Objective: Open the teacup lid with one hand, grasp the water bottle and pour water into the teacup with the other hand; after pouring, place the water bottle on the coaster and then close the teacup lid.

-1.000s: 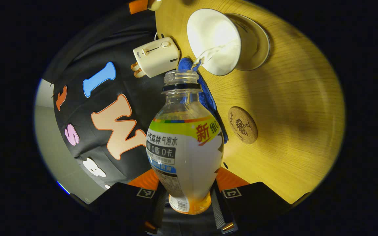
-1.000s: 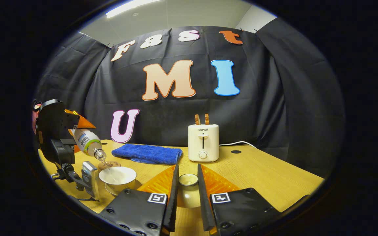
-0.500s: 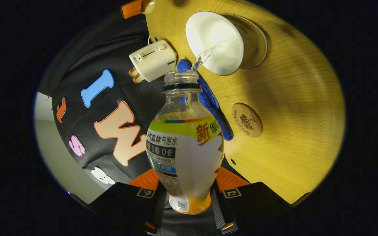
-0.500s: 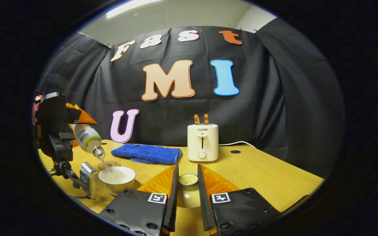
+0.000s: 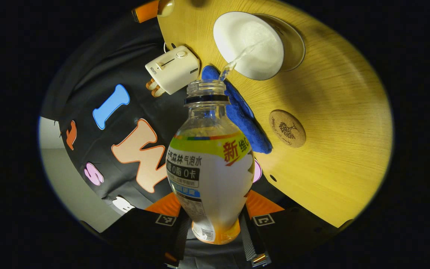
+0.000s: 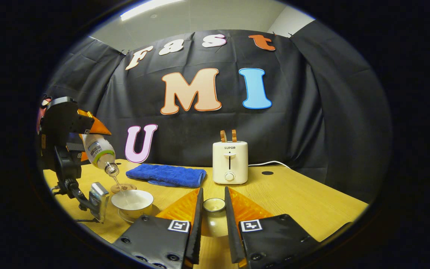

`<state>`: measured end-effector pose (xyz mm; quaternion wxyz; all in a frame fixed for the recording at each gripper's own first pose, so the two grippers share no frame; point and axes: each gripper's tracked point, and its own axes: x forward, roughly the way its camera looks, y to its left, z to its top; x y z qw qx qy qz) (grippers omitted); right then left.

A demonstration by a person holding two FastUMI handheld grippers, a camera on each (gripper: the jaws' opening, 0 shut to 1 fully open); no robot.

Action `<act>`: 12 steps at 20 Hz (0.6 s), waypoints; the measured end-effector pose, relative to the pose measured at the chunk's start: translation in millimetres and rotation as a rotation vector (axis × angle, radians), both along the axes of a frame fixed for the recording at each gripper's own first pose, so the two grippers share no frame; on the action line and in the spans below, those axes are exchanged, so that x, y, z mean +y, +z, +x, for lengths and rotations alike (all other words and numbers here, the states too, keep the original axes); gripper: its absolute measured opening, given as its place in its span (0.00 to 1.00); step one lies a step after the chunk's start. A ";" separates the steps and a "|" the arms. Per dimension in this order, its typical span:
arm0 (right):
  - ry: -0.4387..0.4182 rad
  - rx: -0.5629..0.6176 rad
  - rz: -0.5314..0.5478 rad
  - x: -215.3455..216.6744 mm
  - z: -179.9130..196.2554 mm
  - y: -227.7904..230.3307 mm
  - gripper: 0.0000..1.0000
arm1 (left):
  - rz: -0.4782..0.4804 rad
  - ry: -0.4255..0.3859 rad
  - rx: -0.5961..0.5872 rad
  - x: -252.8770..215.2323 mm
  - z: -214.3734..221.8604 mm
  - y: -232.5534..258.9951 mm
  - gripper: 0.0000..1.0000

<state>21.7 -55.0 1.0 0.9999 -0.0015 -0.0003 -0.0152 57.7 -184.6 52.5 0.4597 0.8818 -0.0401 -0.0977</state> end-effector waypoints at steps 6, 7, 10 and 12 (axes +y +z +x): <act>0.000 0.001 0.000 -0.4 -0.9 0.7 0.34 | 0.025 -0.006 -0.005 -4.9 0.2 2.8 0.58; 0.000 0.001 0.000 -0.3 -0.8 0.1 0.35 | 0.030 -0.005 -0.004 -5.1 0.1 2.6 0.59; -0.002 0.001 0.000 -0.5 -0.9 0.3 0.35 | 0.037 -0.010 -0.006 -7.6 -0.6 3.0 0.59; -0.002 0.001 0.000 -0.6 -0.5 0.6 0.36 | 0.034 -0.014 -0.001 -8.8 0.3 1.5 0.59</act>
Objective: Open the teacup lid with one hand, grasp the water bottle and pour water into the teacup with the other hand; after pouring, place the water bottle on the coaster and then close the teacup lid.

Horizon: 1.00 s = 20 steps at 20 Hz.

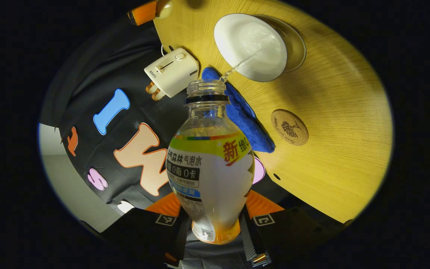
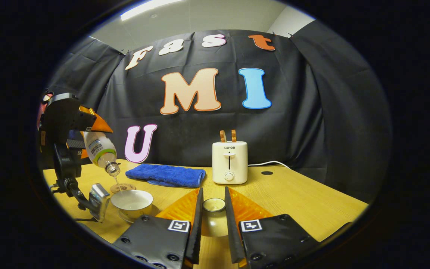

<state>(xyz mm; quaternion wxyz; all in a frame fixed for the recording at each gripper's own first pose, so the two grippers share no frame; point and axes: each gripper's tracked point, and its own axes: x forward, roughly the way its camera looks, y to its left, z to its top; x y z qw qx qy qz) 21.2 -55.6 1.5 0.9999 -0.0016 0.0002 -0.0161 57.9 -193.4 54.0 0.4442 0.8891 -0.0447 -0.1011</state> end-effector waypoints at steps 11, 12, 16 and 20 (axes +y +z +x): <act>0.000 0.000 0.000 0.1 -0.4 0.2 0.35 | -0.435 0.049 0.270 18.2 -4.4 -76.4 0.58; 0.000 0.000 0.000 0.2 -0.4 0.2 0.35 | -0.511 0.065 0.303 19.6 -4.7 -82.1 0.58; -0.003 0.000 0.000 0.4 -0.2 0.1 0.35 | -0.822 0.063 0.394 12.5 -13.6 -77.6 0.58; 0.000 0.001 0.001 0.2 -0.1 -0.3 0.35 | -1.133 0.069 0.419 21.0 -16.2 -60.1 0.58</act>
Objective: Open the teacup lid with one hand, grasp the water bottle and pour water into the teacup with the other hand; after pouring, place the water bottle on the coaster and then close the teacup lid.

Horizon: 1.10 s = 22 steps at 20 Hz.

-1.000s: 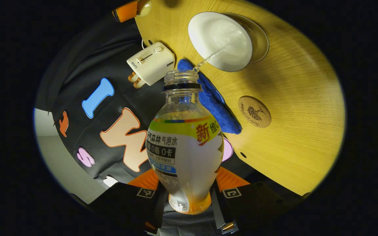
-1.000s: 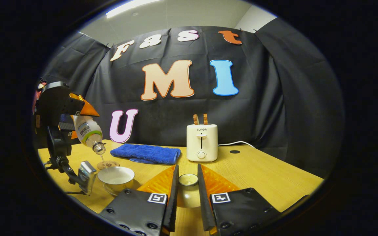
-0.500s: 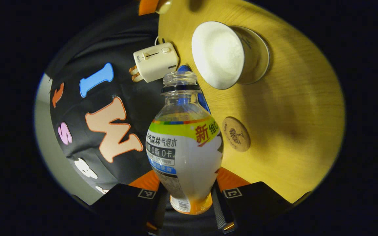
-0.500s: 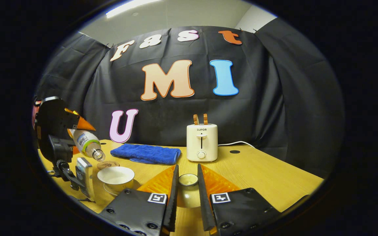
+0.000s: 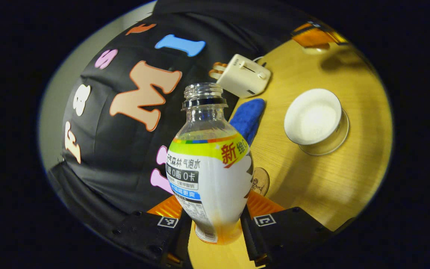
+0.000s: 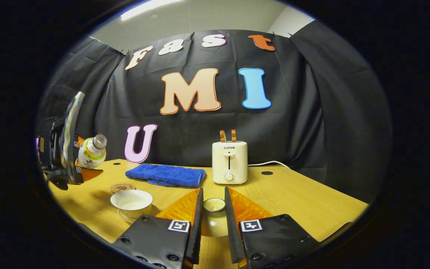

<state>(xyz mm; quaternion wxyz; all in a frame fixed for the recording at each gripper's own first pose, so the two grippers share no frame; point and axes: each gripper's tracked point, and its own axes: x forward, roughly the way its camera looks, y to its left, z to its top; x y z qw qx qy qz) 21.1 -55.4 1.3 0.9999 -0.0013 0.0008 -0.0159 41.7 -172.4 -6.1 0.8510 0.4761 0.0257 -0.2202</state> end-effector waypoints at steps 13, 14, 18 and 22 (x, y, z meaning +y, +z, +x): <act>-0.003 0.002 -0.002 -0.3 -0.1 -0.2 0.35 | -0.938 0.080 0.178 1.6 29.0 23.6 0.58; -0.003 0.001 -0.002 -0.1 0.0 0.4 0.35 | -0.972 0.074 0.205 -3.5 32.6 19.1 0.57; -0.003 0.001 -0.001 -0.1 0.0 -0.2 0.35 | -0.977 0.078 0.213 -11.0 56.7 10.7 0.58; -0.003 0.002 -0.001 -0.4 -0.2 0.3 0.35 | -0.948 0.056 0.233 -22.9 72.1 11.1 0.57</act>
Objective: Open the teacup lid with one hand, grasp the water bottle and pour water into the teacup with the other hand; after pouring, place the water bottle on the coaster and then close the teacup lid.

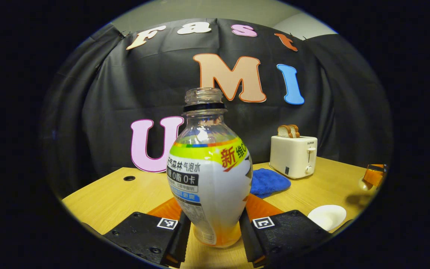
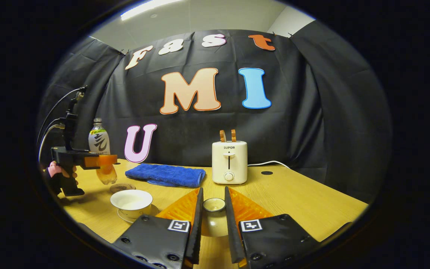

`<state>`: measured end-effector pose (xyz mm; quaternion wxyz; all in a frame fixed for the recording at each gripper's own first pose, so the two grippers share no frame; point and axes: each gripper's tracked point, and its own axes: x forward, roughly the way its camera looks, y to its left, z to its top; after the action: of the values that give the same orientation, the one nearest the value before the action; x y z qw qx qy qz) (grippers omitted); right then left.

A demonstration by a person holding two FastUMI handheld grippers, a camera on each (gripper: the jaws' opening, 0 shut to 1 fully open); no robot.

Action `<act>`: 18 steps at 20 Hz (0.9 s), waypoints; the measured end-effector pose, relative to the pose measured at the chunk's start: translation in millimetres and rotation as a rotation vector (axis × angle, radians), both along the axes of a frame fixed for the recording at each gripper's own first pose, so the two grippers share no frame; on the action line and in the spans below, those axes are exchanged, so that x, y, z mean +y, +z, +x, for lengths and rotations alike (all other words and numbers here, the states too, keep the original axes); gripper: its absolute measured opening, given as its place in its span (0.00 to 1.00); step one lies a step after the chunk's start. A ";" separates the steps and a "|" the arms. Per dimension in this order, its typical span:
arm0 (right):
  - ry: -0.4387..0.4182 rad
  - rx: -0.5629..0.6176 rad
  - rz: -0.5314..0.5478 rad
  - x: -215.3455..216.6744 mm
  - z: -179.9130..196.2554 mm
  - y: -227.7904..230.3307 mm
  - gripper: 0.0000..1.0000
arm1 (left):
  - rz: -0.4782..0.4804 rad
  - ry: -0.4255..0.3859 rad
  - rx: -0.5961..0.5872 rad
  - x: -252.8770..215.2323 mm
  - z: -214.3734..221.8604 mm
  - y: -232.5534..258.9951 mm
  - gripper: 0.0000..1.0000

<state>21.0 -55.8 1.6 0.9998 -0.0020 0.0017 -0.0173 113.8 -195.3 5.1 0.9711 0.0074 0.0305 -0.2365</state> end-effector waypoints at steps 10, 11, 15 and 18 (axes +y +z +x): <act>0.000 0.000 0.000 0.0 0.0 0.0 0.34 | 0.000 -0.013 0.011 -12.6 10.4 -13.2 0.59; 0.000 0.000 0.000 0.3 0.2 -0.6 0.34 | 0.005 -0.016 0.020 -13.5 10.8 -15.8 0.59; 0.001 0.000 0.000 0.1 -0.3 0.0 0.35 | 0.029 -0.024 0.050 -17.2 13.9 -35.0 0.60; 0.001 0.000 0.000 0.2 0.3 -0.1 0.35 | 0.021 -0.022 0.044 -15.9 14.6 -33.3 0.63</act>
<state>21.2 -55.6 1.5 0.9999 -0.0020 0.0016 -0.0170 128.4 -211.2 -28.3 0.9674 0.0128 0.0544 -0.2471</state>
